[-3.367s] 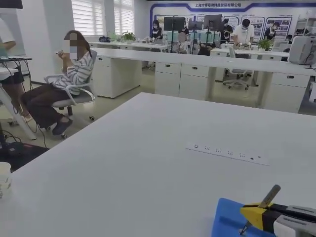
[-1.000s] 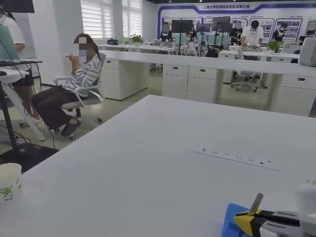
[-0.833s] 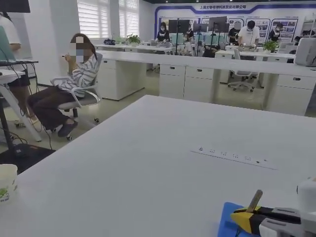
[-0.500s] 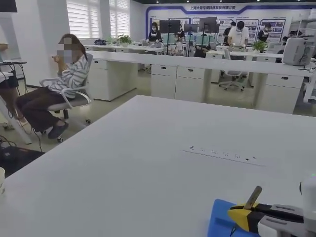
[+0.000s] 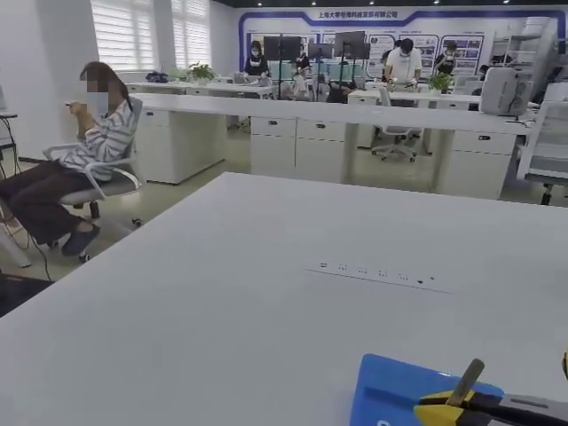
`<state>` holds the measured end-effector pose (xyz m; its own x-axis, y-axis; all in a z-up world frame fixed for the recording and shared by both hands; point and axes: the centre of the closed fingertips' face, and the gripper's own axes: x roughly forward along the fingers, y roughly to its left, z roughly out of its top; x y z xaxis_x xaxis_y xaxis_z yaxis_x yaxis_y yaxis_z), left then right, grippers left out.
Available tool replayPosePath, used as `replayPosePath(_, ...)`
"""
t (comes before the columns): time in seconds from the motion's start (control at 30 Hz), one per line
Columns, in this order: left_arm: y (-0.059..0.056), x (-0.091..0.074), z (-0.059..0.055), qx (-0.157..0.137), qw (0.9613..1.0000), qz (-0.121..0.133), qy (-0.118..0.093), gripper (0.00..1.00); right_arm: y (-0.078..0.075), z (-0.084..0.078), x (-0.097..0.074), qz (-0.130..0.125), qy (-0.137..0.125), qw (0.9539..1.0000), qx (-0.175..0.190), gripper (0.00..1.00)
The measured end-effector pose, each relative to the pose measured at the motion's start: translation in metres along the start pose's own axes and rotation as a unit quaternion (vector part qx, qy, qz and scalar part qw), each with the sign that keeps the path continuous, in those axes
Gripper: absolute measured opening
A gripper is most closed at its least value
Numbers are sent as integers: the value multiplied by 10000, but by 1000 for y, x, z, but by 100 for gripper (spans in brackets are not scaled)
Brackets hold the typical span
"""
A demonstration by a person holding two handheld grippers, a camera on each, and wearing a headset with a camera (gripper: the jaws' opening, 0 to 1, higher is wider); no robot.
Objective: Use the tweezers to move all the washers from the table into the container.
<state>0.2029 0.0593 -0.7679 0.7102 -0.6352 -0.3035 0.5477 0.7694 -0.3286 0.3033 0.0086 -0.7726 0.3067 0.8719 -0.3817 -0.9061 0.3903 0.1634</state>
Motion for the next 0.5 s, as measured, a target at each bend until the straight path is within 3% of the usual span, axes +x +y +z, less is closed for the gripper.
replayPosePath(0.07,9,-2,0,-360,9993,-40,-29,52,4,-5,-4,79,100,9999,-45,4)
replayPosePath(0.13,18,-5,-2,-435,9990,-67,8,46,9,-12,-7,208,191,9996,-66,4)
replayPosePath(0.23,22,-7,0,-467,9987,-196,49,39,19,-24,-11,432,380,9983,-77,4)
replayPosePath(0.5,10,-5,10,-204,9963,-801,246,19,54,-56,-14,1131,864,9898,-71,4)
